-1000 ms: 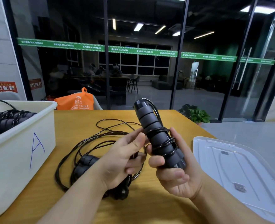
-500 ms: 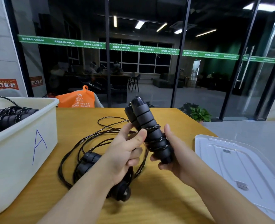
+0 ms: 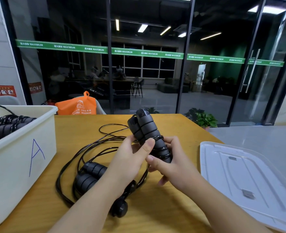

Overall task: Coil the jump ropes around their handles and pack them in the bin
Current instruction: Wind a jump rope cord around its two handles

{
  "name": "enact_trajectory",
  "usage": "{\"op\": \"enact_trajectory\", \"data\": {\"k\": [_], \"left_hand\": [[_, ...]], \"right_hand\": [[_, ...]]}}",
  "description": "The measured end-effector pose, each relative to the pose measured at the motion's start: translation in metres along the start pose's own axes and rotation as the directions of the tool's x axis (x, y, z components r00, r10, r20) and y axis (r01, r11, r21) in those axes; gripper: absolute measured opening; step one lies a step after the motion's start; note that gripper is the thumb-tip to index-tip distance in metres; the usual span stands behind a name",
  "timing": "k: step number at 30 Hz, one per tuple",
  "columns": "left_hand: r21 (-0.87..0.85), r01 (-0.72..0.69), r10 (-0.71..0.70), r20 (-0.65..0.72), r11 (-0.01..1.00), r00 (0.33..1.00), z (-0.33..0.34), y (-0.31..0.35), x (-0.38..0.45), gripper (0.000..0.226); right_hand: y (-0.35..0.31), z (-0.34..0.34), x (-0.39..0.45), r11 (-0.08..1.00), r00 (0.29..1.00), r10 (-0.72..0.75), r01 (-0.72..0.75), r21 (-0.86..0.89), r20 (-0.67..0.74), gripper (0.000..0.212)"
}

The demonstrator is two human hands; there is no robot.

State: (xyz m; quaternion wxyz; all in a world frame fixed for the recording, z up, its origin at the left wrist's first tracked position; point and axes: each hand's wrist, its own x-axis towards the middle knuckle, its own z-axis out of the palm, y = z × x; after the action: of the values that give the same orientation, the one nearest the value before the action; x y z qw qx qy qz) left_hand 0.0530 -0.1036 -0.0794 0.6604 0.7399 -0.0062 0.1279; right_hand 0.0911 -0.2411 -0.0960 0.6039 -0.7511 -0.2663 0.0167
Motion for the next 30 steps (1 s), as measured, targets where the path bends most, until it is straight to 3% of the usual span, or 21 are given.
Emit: {"op": "enact_trajectory", "data": {"k": [2,4,7,13,19,23,27,30], "left_hand": [[0.157,-0.069,0.089,-0.122,0.985,0.988,0.002,-0.003,0.0,0.049],[0.383,-0.164,0.266,-0.23,0.909,0.936,0.004,-0.003,-0.004,0.031],[0.546,-0.318,0.432,-0.09,0.775,0.898,0.006,0.002,-0.01,0.014],[0.536,-0.501,0.484,0.186,0.679,0.855,0.011,0.005,-0.013,0.017],[0.45,-0.492,0.512,0.086,0.746,0.855,-0.003,0.006,-0.005,0.019],[0.482,-0.346,0.398,-0.005,0.805,0.917,-0.011,0.005,0.003,0.027],[0.476,-0.222,0.266,-0.025,0.851,0.964,-0.012,-0.003,0.009,0.047],[0.476,-0.217,0.269,-0.043,0.852,0.962,-0.011,-0.008,0.012,0.044]], "right_hand": [[-0.001,0.001,0.001,1.0,1.0,0.02,-0.02,0.011,-0.021,0.047],[-0.002,0.002,0.002,0.999,0.998,0.044,-0.044,0.003,-0.047,0.049],[-0.002,0.002,0.002,0.997,0.995,0.051,-0.056,-0.047,-0.089,0.048],[0.002,-0.001,0.004,0.96,0.993,0.046,-0.073,-0.271,-0.106,0.037],[-0.006,-0.003,0.003,0.977,0.991,0.093,-0.11,-0.183,-0.1,0.044],[-0.009,-0.002,0.002,0.99,0.991,0.094,-0.103,-0.097,-0.093,0.038],[-0.012,-0.002,0.0,0.984,0.991,0.133,-0.129,0.119,-0.027,0.033],[-0.011,0.002,0.0,0.934,0.986,0.164,-0.169,0.316,0.042,0.052]]}}
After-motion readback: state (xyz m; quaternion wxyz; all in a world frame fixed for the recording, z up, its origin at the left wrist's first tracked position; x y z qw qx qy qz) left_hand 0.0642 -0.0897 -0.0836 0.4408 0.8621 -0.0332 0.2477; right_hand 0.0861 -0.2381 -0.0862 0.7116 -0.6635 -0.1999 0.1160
